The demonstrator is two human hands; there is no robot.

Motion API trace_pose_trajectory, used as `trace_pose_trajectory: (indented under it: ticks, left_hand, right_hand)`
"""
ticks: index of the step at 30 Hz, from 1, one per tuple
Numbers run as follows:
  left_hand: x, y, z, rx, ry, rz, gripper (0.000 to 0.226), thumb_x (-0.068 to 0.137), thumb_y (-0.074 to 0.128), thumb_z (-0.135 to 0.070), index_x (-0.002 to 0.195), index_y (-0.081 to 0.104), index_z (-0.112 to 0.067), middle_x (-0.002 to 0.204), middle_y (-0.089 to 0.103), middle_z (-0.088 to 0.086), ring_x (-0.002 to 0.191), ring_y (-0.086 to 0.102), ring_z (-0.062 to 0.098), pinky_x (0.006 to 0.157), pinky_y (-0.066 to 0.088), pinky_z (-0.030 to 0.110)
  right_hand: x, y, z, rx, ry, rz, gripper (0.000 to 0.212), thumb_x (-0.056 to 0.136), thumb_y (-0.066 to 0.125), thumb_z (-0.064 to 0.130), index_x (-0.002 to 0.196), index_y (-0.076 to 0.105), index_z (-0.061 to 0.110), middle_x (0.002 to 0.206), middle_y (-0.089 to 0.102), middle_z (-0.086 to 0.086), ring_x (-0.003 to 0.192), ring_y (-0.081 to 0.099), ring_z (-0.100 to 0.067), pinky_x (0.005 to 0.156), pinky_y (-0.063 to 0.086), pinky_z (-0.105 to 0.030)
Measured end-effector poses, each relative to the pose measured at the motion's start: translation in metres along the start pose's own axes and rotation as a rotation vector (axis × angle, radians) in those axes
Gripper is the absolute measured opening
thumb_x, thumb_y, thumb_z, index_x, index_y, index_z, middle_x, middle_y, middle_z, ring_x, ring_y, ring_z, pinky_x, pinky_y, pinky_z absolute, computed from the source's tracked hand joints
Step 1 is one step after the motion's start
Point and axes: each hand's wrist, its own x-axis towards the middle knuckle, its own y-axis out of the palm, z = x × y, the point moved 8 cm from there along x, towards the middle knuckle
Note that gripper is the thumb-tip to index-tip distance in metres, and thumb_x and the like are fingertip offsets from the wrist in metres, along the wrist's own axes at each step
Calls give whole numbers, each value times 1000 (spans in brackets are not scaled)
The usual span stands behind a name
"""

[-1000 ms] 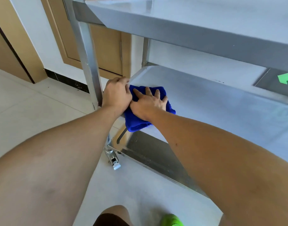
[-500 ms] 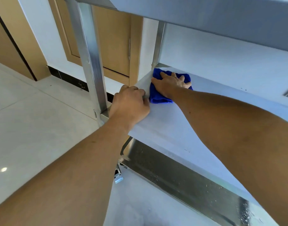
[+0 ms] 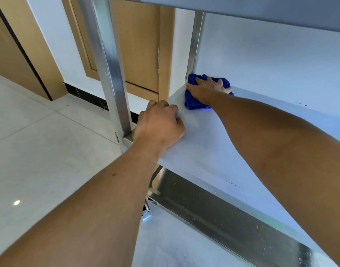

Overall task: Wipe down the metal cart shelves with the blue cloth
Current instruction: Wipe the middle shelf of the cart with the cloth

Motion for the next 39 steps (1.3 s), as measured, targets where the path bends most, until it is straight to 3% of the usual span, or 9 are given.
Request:
trace_pose_trajectory:
  ticks: [6, 13, 17, 22, 25, 29, 33, 39]
  left_hand:
    - [1, 5, 14, 25, -48, 37, 33, 92, 42, -35, 112, 63, -20, 112, 58, 3, 109, 45, 26, 83, 49, 44]
    - [5, 8, 3, -26, -54, 56, 38, 89, 45, -32, 118, 64, -19, 119, 60, 5, 115, 46, 27, 89, 47, 42]
    - [5, -13, 9, -61, -88, -80, 41, 86, 51, -24, 125, 62, -17, 122, 62, 8, 117, 49, 30, 92, 48, 43]
    - [-24, -39, -7, -85, -77, -266, 35, 81, 54, -15, 113, 69, -13, 103, 69, 12, 102, 55, 35, 81, 47, 43]
    - [-55, -38, -17, -232, -86, -248, 33, 82, 56, -10, 113, 68, -15, 106, 69, 11, 105, 55, 33, 85, 48, 42]
    - [-107, -42, -11, -293, 46, -274, 30, 84, 57, -6, 111, 67, -13, 107, 68, 9, 106, 55, 28, 91, 48, 41]
    - [-130, -60, 23, -243, 51, -315, 33, 84, 60, -5, 115, 65, -13, 113, 66, 10, 109, 54, 28, 91, 50, 42]
    - [-165, -53, 69, -180, -22, -258, 38, 84, 60, -7, 121, 62, -13, 114, 63, 9, 107, 52, 27, 82, 48, 36]
  right_hand:
    - [-39, 20, 14, -20, -74, 46, 62, 90, 21, 69, 148, 31, 48, 161, 29, -1, 147, 11, -46, 107, 9, -76]
    - [-129, 29, -27, -17, -126, 30, 71, 83, 16, 80, 150, 19, 55, 167, 13, 8, 150, 5, -39, 112, 10, -68]
    - [-186, 23, -24, -4, -157, 29, 75, 80, 15, 82, 150, 19, 55, 167, 14, 7, 149, 6, -40, 112, 7, -67]
    - [-256, 18, -24, -19, -214, 15, 80, 80, 18, 86, 151, 20, 51, 166, 18, 4, 147, 13, -39, 111, 13, -65]
    - [-290, 11, -27, -134, -279, -81, 73, 88, 31, 77, 153, 20, 45, 163, 25, 0, 144, 20, -41, 109, 23, -62]
    - [-323, 14, -30, -207, -258, -195, 64, 98, 46, 54, 154, 17, 39, 161, 30, -3, 143, 25, -42, 108, 29, -58]
    - [-339, 11, -17, -231, -262, -291, 83, 88, 63, 24, 156, 17, 34, 159, 33, -4, 142, 27, -41, 112, 27, -58]
    - [-344, 18, 15, -248, -272, -338, 87, 84, 68, 23, 156, 20, 31, 159, 34, -6, 139, 31, -42, 108, 28, -58]
